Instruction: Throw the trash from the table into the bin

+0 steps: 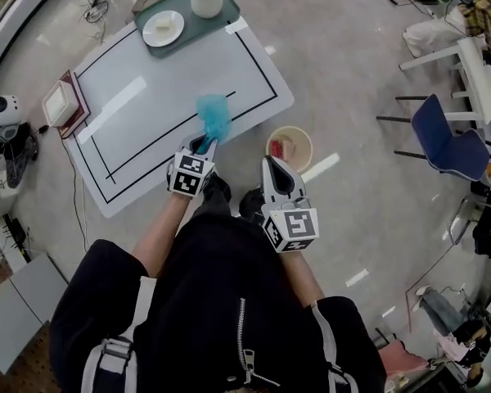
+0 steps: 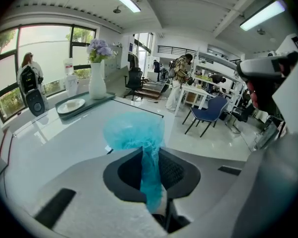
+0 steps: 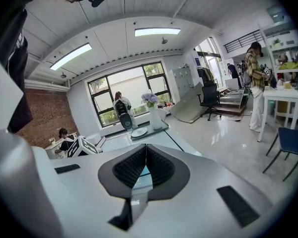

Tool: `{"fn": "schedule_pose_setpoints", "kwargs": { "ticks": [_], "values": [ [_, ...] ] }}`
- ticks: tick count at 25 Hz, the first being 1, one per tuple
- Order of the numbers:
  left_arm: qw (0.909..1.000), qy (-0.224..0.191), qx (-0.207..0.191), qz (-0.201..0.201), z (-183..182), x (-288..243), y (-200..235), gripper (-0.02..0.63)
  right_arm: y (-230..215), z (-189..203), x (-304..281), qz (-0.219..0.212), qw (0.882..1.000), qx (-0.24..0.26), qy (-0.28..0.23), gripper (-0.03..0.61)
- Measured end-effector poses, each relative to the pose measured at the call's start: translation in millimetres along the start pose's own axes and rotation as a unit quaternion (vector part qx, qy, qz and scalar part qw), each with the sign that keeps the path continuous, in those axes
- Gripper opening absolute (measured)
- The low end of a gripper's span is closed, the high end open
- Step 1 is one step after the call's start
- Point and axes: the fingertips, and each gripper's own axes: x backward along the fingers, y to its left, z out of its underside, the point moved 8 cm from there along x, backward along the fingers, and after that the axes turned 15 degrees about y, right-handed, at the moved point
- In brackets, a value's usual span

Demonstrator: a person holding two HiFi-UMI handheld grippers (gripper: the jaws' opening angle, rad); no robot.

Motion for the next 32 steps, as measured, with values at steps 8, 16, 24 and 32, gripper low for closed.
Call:
{"fn": "schedule_pose_setpoints", "kwargs": {
  "ticks": [8,16,24,32],
  "values": [
    [0.9984,0.002,-0.051,0.026,-43,-18,-76,0.047,-58,14,43,0.017,0.999,-0.028,-0.018,0.009],
    [0.9952,-0.001,-0.089,0.041,-74,-44,-157,0.047,-116,38,94,0.035,0.998,-0.040,-0.030,0.009],
    [0.9867,-0.001,-0.140,0.083,-89,-76,-225,0.047,-167,66,132,0.083,0.993,-0.073,-0.033,0.009],
    [0.9743,0.019,-0.188,0.123,-99,-96,-259,0.044,-188,80,139,0.125,0.985,-0.113,-0.046,0.009]
  ]
}}
